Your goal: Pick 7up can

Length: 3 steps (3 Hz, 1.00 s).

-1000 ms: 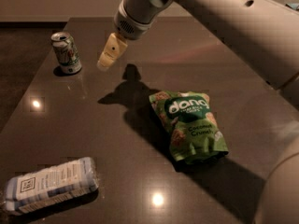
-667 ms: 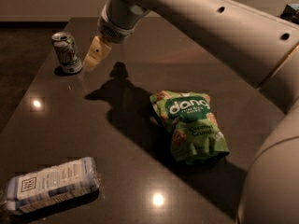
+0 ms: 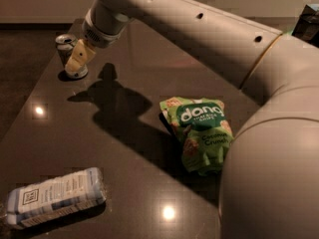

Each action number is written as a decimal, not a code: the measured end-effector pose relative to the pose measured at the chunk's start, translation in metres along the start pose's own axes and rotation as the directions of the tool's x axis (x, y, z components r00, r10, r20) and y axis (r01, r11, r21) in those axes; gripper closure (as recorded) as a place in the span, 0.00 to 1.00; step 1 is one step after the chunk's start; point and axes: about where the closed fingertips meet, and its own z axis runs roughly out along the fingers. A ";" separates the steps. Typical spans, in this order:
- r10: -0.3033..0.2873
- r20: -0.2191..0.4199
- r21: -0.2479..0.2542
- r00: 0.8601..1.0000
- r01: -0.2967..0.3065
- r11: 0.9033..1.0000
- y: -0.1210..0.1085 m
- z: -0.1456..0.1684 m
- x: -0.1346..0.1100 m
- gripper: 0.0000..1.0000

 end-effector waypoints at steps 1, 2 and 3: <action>0.009 0.037 -0.035 0.999 -0.008 0.999 0.009 0.020 -0.024 0.00; 0.006 0.051 -0.054 0.999 -0.003 0.999 0.010 0.034 -0.039 0.00; 0.001 0.050 -0.062 0.999 0.002 0.998 -0.004 0.048 -0.038 0.00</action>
Offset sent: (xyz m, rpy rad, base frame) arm 0.0262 0.0687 0.0010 0.0808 0.0203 0.0562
